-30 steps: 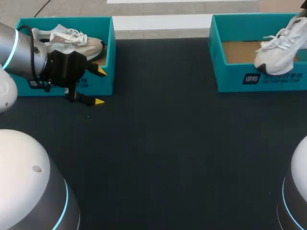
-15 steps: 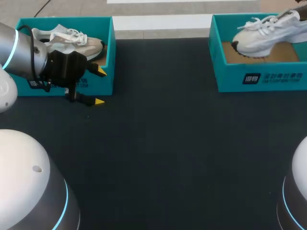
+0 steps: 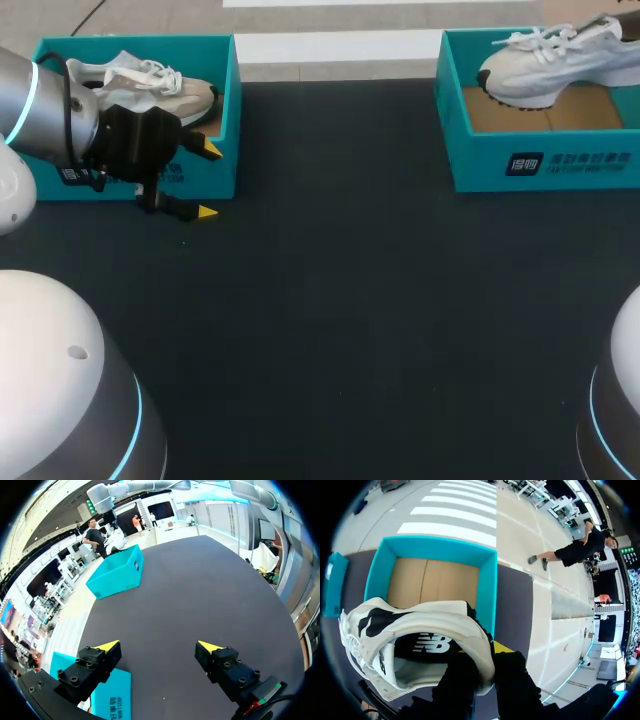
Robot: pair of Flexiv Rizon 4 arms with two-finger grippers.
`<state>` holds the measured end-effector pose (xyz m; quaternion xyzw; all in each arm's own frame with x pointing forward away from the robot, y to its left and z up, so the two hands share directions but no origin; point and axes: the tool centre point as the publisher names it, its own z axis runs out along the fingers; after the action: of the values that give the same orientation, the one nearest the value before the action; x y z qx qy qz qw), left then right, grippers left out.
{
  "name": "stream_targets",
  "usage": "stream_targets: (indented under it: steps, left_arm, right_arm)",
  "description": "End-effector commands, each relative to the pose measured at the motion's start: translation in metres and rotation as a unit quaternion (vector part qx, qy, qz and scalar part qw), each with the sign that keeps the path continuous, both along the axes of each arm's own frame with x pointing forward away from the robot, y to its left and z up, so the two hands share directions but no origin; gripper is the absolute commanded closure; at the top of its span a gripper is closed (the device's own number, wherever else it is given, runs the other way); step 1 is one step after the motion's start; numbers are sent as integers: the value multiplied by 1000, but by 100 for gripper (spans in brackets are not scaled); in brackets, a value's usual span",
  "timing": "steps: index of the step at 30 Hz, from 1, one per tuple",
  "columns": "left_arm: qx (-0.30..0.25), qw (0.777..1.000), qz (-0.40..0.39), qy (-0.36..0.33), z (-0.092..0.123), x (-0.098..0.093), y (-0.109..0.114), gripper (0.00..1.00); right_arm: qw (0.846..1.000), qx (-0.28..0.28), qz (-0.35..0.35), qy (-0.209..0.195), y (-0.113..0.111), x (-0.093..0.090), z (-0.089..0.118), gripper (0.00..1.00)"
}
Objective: Take the shoe out of the shoebox, open the shoe tongue, remove and reinsert the insole, then place the shoe into the shoebox
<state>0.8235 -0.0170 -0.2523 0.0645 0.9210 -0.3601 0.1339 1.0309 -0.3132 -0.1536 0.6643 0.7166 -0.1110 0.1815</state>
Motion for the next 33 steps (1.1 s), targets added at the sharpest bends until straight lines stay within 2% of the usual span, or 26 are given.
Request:
stream_targets:
  steps: [1, 2, 7, 11, 17, 33]
  left_arm:
    - [2, 1000, 1, 0, 0, -1, 0, 0]
    - [2, 1000, 1, 0, 0, -1, 0, 0]
    - [2, 1000, 1, 0, 0, -1, 0, 0]
    - [2, 1000, 1, 0, 0, -1, 0, 0]
    - [2, 1000, 1, 0, 0, -1, 0, 0]
    - [2, 1000, 1, 0, 0, -1, 0, 0]
  right_arm:
    - [1000, 2, -13, -5, -4, 0, -6, 100]
    - [999, -5, -36, -17, -7, 2, -8, 100]
    - [997, 3, -73, -23, -17, 9, -14, 100]
    - [997, -14, -70, -19, -20, 17, -21, 100]
    - [997, -7, -81, -13, -22, 26, -37, 100]
    - [995, -6, -97, 0, -27, 25, -73, 100]
